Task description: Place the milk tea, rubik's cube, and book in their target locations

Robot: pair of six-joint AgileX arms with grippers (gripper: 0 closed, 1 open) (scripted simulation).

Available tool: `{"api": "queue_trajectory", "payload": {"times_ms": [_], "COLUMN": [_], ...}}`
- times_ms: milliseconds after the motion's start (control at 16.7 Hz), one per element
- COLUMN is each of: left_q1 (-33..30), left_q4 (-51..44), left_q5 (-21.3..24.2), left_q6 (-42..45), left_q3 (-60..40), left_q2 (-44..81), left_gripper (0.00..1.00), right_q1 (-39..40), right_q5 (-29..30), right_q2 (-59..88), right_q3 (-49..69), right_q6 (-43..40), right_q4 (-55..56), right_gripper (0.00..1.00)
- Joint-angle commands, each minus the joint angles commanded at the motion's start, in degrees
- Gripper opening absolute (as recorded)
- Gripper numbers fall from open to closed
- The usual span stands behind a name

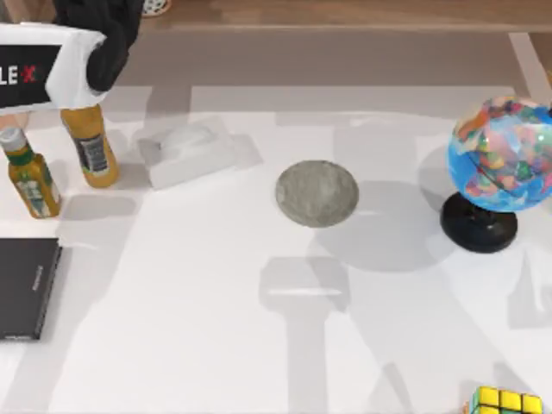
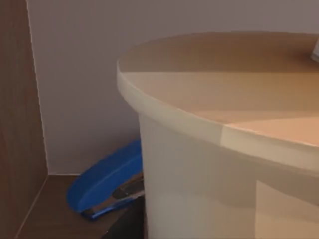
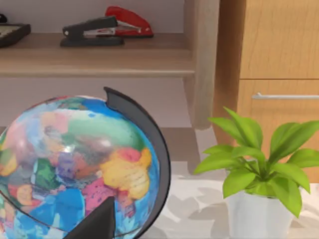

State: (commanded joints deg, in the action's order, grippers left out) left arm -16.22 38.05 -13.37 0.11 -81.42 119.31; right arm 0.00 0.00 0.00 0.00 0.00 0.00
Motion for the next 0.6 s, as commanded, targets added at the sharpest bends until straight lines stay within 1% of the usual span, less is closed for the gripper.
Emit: {"api": "queue_trajectory", "payload": {"times_ms": [360, 480, 600], "left_q1": [-0.2, -0.7, -1.3], "left_q4": [0.1, 0.7, 1.5], "left_q5": [-0.1, -0.6, -1.3], "left_q6": [0.1, 0.1, 0.1], "left_q3": [0.2, 2.3, 6.8], "left_q2": [-0.3, -2.3, -5.9], "left_gripper": [0.00, 0.00, 0.00], "right_q1": [0.0, 0.0, 0.0], "right_q5": [0.0, 0.0, 0.0], "right_q2": [0.0, 0.0, 0.0], "right_q3": [0.0, 0.0, 0.0], "right_q6": [0.0, 0.0, 0.0], "right_q4": [0.0, 0.0, 0.0], "right_gripper": [1.00, 1.00, 1.00]}}
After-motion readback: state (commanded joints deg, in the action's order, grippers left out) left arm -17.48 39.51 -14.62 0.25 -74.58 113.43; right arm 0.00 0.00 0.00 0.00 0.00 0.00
